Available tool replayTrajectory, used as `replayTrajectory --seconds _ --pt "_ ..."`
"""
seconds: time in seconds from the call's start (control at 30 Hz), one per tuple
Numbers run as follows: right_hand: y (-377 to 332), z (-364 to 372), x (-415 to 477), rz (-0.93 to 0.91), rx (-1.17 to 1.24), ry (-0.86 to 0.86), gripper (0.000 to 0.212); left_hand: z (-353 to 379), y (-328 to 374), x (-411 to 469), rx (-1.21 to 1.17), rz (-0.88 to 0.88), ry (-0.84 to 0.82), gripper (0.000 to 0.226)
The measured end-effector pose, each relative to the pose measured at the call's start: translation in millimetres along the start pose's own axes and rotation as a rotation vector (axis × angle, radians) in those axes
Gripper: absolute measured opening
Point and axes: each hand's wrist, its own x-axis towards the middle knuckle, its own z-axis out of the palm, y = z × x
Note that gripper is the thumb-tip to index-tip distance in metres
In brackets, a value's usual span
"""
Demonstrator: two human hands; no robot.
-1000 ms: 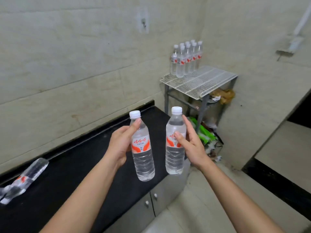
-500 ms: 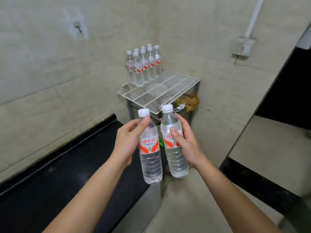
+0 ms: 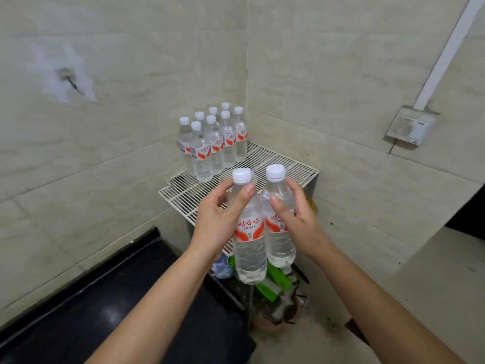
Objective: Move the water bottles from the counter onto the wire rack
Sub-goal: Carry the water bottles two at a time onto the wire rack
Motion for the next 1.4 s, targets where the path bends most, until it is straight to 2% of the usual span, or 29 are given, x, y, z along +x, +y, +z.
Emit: replayTrajectory --seconds 0.1,0.2,0.4,0.6,0.77,0.97,1.07,1.17,1.23,1.33,1.37,1.4 --pt "9 -9 46 -0.005 0.017 -0.017 0.064 11 -6 38 0.001 0.026 0.022 0.043" --pt "31 -16 98 -0.017 0.029 -0.055 0.066 19 -21 76 -0.001 0.034 0.097 0.053" --pt "75 -28 212 -0.032 0.07 -0.178 0.051 34 -48 155 0.092 0.086 0.268 0.034" --pt "112 -40 313 -0.109 -0.278 -0.283 0.055 28 -70 225 0.173 0.043 0.467 0.033" --pt "128 -23 354 -0.123 -0.119 -0.415 0.069 21 -88 253 0.199 0.02 0.582 0.032" --pt "119 26 374 -0.136 -0.019 -0.559 0.059 10 -81 270 0.278 0.024 0.641 0.027" --pt "121 47 376 -0.139 -0.038 -0.64 0.067 -1 -87 272 0.383 0.04 0.654 0.029" --pt "128 53 370 -0.111 -0.038 -0.652 0.064 -8 -93 266 0.447 0.072 0.668 0.025" --pt "134 49 363 -0.099 -0.032 -0.663 0.06 -13 -98 258 0.388 0.068 0.624 0.038" --pt "160 39 352 -0.06 -0.136 -0.739 0.077 -27 -120 244 0.449 -0.13 0.53 0.1" --pt "168 36 349 -0.038 -0.208 -0.774 0.084 -30 -130 240 0.498 -0.218 0.504 0.11" --pt "176 34 348 -0.025 -0.271 -0.805 0.089 -32 -140 238 0.535 -0.294 0.49 0.109"
